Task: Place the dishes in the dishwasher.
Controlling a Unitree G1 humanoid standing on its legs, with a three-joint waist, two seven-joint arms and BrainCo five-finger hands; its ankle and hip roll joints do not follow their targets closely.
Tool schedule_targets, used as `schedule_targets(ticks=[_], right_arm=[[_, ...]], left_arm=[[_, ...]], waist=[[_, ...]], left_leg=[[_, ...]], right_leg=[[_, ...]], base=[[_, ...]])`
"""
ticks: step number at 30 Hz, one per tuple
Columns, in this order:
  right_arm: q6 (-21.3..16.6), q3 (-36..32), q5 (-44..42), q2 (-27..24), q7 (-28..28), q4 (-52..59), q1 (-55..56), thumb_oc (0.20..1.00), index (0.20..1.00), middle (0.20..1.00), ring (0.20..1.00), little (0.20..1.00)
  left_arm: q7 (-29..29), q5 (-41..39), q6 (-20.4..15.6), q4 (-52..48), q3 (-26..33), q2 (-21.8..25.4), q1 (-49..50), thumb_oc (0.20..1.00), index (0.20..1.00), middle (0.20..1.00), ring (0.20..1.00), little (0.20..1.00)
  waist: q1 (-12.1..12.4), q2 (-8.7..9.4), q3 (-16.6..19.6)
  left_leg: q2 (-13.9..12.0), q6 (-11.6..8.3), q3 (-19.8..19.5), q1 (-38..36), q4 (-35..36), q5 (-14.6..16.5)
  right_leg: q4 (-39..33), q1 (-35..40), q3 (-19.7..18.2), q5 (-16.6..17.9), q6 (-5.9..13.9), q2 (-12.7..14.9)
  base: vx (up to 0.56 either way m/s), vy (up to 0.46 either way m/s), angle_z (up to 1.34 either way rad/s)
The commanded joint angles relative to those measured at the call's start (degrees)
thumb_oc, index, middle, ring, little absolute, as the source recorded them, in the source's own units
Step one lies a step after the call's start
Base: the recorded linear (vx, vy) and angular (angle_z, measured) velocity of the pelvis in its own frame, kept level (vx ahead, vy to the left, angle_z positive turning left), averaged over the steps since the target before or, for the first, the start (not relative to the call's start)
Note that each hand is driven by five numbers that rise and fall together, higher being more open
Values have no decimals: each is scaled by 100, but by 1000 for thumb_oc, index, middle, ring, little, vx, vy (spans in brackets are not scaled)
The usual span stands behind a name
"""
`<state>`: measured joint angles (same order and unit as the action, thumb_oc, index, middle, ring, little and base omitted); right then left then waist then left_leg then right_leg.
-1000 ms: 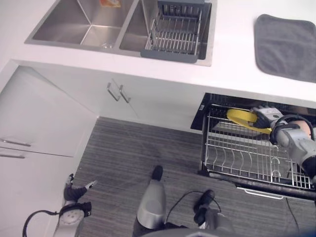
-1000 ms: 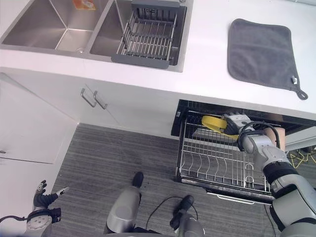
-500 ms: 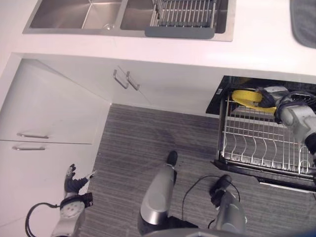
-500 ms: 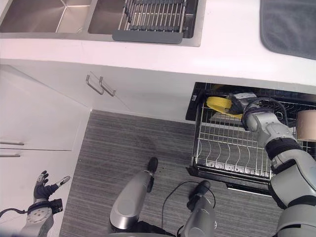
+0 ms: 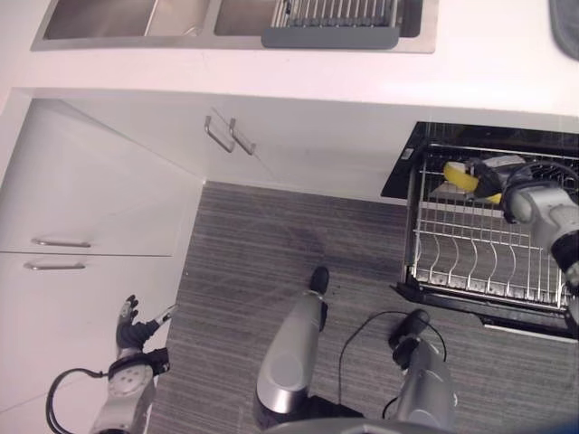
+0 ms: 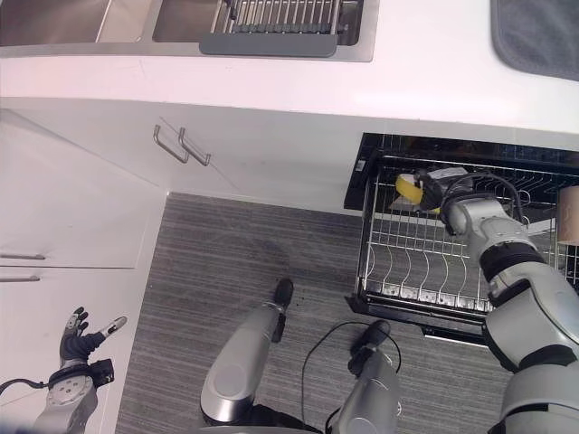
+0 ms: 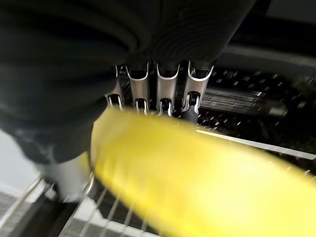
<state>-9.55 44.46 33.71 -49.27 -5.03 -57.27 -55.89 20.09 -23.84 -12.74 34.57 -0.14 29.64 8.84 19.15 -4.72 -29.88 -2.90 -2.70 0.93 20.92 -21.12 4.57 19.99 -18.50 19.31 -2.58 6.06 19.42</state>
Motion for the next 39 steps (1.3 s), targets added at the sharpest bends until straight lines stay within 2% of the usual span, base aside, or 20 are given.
schedule_targets(ticks=[1, 13, 15, 16, 18, 20, 21, 23, 26, 30, 34, 39], right_arm=[[-7, 172, -133, -63, -8, 205, -175, 1000, 1000, 1000, 1000, 1000], [38, 0, -274, 34, 11, 73, -40, 1000, 1000, 1000, 1000, 1000], [152, -76, -598, 51, 54, 83, -23, 1000, 1000, 1000, 1000, 1000], [371, -217, -1040, 55, 253, 142, 34, 1000, 1000, 1000, 1000, 1000], [638, -550, -1622, 77, 328, 204, 251, 1000, 1000, 1000, 1000, 1000], [1098, -1410, -3163, 79, 158, 835, 685, 1000, 1000, 1000, 1000, 1000], [1193, -1700, -3680, 109, 105, 1131, 899, 1000, 1000, 1000, 1000, 1000], [1388, -2436, -4152, 197, 58, 1994, 1629, 1000, 1000, 1000, 1000, 1000], [1446, -3369, -4393, 492, -34, 3216, 2889, 1000, 1000, 1000, 1000, 1000], [1500, -3915, -4419, 869, -193, 3985, 3808, 1000, 1000, 1000, 1000, 1000], [1282, -4620, -5021, 1247, -510, 4721, 4430, 1000, 1000, 1000, 1000, 1000], [979, -5226, -4947, 1300, -813, 5208, 4818, 1000, 1000, 1000, 1000, 1000]], left_arm=[[81, -123, -188, 8, -10, 368, 333, 1000, 1000, 1000, 1000, 1000], [163, -106, -106, -118, -79, 408, 293, 1000, 1000, 1000, 1000, 1000], [160, -109, -85, -132, -72, 406, 294, 1000, 1000, 1000, 1000, 1000], [173, -118, -56, -182, -57, 390, 310, 1000, 1000, 1000, 1000, 1000], [187, -127, -7, -264, -43, 352, 338, 1000, 1000, 1000, 1000, 1000], [294, -149, 100, -450, -25, 239, 437, 1000, 1000, 1000, 1000, 1000], [328, -145, 115, -493, 11, 177, 494, 1000, 1000, 1000, 1000, 1000], [421, -102, 188, -598, 131, 40, 591, 1000, 1000, 1000, 1000, 1000], [612, -122, 300, -768, 252, -136, 728, 1000, 1000, 1000, 1000, 1000], [778, -55, 309, -699, 362, -358, 757, 1000, 1000, 1000, 1000, 1000], [891, 104, 346, -620, 432, -489, 739, 1000, 1000, 1000, 1000, 1000], [1008, 147, 288, -475, 499, -607, 705, 1000, 1000, 1000, 1000, 1000]], waist=[[93, 164, 210], [59, 171, 165], [53, 170, 165], [35, 176, 161], [-6, 171, 155], [-132, 186, 124], [-181, 215, 113], [-324, 313, 95], [-573, 473, 90], [-810, 672, 107], [-1060, 899, 151], [-1268, 1000, 210]], left_leg=[[-354, -58, -240, 277, -254, -115], [-350, -14, -189, 279, -302, -70], [-342, -5, -181, 268, -298, -69], [-347, -4, -170, 259, -286, -76], [-351, -1, -156, 222, -263, -89], [-364, 1, -132, 162, -240, -89], [-372, 1, -117, 133, -231, -87], [-421, -9, -62, 40, -197, -88], [-510, -4, 39, -77, -161, -82], [-623, 5, 160, -255, -80, -77], [-734, -6, 302, -416, 22, -85], [-826, -38, 430, -518, 75, -74]], right_leg=[[247, 154, 46, -26, 139, 206], [333, 71, 12, 3, 164, 267], [338, 68, 5, 11, 163, 269], [329, 72, -4, 16, 159, 266], [307, 99, -12, 34, 148, 263], [300, 117, -73, 48, 132, 246], [283, 140, -101, 53, 124, 219], [216, 231, -138, 71, 115, 157], [124, 319, -216, 112, 114, 51], [-36, 471, -294, 163, 101, -112], [-242, 622, -371, 245, 111, -270], [-369, 688, -441, 269, 98, -404]], base=[[0, 0, 0], [0, 0, 0], [-2, 13, -2], [5, 38, -3], [14, 66, -4], [17, 108, -5], [18, 84, -6], [39, 49, -8], [40, 27, -19], [28, -9, -25], [17, -55, -28], [-24, -10, -13]])
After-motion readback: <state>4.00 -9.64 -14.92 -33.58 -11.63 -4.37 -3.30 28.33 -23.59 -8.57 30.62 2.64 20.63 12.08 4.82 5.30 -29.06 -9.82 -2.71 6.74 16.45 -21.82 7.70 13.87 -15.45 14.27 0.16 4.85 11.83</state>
